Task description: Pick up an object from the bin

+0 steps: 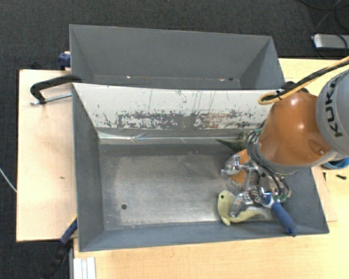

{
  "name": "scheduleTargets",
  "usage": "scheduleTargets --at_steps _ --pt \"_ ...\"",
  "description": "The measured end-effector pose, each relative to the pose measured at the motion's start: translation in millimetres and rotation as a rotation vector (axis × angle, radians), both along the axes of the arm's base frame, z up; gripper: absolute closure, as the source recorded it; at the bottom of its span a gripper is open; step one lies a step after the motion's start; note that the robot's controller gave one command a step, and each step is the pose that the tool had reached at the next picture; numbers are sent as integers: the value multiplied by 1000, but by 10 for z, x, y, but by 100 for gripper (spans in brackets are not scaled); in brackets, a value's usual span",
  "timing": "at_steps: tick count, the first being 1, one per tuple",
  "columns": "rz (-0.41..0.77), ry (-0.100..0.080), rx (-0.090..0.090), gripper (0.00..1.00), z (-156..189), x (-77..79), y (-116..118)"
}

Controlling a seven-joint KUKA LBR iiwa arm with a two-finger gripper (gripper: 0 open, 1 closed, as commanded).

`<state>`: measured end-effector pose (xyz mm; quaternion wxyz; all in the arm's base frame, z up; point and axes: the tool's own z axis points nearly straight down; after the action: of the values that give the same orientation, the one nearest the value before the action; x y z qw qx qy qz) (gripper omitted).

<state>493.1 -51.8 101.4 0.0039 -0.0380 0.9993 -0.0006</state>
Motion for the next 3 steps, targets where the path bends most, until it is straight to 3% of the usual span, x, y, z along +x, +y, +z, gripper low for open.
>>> scheduleTargets --at_steps 1,2,3 --pt "48 2 2 0 -8 16 248" --pt "145 4 3 0 -295 13 113" --pt "380 1 0 0 -291 32 240"
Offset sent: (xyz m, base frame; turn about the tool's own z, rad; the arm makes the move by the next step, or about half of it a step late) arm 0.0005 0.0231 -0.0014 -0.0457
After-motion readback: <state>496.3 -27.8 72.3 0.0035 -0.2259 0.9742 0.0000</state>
